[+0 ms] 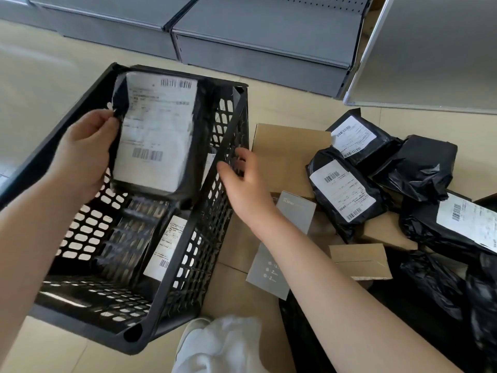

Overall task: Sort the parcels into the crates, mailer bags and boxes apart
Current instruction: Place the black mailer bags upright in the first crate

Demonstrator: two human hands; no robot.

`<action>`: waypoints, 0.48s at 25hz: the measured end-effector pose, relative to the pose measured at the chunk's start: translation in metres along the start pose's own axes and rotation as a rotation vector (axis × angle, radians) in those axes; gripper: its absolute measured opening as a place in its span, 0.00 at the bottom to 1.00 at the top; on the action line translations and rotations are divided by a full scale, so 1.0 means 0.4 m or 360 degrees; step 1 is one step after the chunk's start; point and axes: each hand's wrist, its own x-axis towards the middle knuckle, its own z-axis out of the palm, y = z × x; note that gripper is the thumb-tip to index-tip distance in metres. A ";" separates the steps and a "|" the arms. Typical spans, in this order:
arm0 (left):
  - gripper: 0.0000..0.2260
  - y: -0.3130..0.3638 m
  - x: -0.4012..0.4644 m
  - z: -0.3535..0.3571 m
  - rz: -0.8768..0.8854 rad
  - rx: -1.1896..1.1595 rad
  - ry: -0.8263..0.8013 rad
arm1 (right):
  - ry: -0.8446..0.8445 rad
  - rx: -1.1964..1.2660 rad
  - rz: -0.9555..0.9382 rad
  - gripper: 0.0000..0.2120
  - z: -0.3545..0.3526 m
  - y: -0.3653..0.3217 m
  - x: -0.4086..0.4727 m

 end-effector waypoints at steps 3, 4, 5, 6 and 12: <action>0.11 -0.097 0.026 -0.092 -0.0128 0.0564 -0.0098 | -0.0227 -0.0228 -0.0038 0.38 0.036 0.022 -0.022; 0.10 -0.129 0.033 -0.116 -0.0147 0.0761 -0.0149 | -0.0284 -0.0265 -0.0025 0.40 0.047 0.027 -0.030; 0.10 -0.157 0.037 -0.131 -0.0166 0.0937 -0.0202 | -0.0301 -0.0306 -0.0026 0.42 0.060 0.030 -0.034; 0.10 -0.188 0.042 -0.144 -0.0190 0.1085 -0.0237 | -0.0284 -0.0334 -0.0030 0.43 0.071 0.034 -0.036; 0.08 -0.353 0.086 -0.211 -0.0370 0.1476 -0.0219 | -0.0219 -0.0437 -0.0018 0.43 0.096 0.047 -0.036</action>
